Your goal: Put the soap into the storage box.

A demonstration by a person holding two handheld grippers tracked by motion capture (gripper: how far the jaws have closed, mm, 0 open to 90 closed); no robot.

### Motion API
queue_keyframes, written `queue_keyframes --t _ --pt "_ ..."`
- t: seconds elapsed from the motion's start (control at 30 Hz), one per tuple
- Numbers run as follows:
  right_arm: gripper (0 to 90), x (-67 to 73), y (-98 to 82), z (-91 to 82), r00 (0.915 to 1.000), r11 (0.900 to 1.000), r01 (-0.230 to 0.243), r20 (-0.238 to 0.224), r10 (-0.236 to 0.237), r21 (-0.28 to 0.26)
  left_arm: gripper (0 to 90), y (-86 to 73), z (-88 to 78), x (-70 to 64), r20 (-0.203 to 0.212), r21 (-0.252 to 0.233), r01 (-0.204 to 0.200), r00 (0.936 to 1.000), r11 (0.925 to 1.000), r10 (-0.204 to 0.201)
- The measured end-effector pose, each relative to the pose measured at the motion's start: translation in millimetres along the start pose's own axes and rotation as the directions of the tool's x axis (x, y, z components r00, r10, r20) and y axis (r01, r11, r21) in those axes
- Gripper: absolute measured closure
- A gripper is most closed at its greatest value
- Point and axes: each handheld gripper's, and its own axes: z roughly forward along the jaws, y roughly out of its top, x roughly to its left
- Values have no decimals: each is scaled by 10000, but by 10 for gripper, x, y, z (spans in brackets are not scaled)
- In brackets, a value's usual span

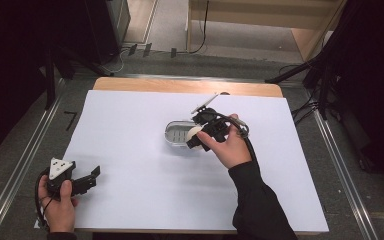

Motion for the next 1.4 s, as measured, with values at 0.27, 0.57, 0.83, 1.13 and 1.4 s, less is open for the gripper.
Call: queue_keyframes --t 0.27,0.57,0.83,1.13,1.4 --pt "252 70 77 25 10000 10000 78 -33 -78 8 140 2 -1 -2 -16 57 -16 10000 10000 16" --pt "252 120 152 63 9999 10000 88 -74 -88 24 140 3 3 -5 -39 88 -9 10000 10000 9" --pt "252 164 232 118 9999 9999 129 -45 -128 113 140 4 7 -8 -64 104 -16 10000 9999 17" --pt "252 123 268 225 9999 9995 -111 60 109 294 140 5 9 -5 -44 121 -4 10000 9999 5" --pt "252 133 334 310 9989 9988 -314 352 300 388 140 5 10 -6 -51 129 -11 10000 9999 12"
